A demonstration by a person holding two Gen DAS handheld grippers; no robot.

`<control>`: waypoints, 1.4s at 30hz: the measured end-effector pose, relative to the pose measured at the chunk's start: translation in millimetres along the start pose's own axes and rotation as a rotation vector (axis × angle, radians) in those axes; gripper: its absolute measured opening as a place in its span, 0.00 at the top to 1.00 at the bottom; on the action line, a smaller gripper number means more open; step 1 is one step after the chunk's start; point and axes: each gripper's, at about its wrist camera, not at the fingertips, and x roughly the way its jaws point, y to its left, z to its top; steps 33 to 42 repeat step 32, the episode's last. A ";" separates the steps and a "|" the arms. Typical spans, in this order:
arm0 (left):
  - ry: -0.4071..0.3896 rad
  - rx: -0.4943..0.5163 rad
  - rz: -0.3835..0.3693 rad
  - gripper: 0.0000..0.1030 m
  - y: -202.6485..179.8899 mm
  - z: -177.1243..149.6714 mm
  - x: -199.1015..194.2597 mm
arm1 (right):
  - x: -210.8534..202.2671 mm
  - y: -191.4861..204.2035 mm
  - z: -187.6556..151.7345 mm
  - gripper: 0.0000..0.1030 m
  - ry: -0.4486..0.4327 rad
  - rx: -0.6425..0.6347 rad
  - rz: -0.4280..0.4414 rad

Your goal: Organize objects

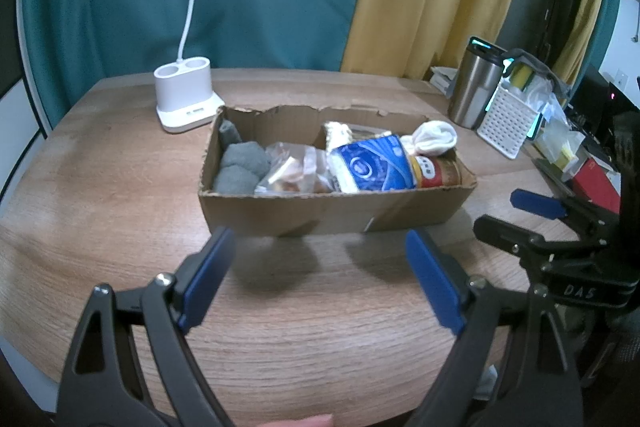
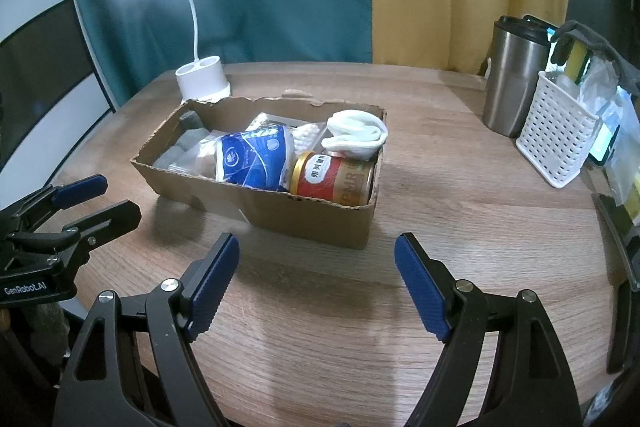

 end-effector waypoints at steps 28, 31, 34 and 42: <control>-0.010 0.030 -0.003 0.14 -3.5 8.6 -3.4 | -2.8 1.5 3.7 0.20 -0.012 -0.005 0.000; -0.017 0.041 -0.001 0.14 -2.9 11.8 -3.3 | -0.7 0.5 4.0 0.20 -0.007 -0.006 0.002; -0.021 0.046 0.001 0.14 -2.1 12.7 -3.2 | 0.6 -0.1 4.0 0.20 -0.002 -0.005 0.002; -0.021 0.046 0.001 0.14 -2.1 12.7 -3.2 | 0.6 -0.1 4.0 0.20 -0.002 -0.005 0.002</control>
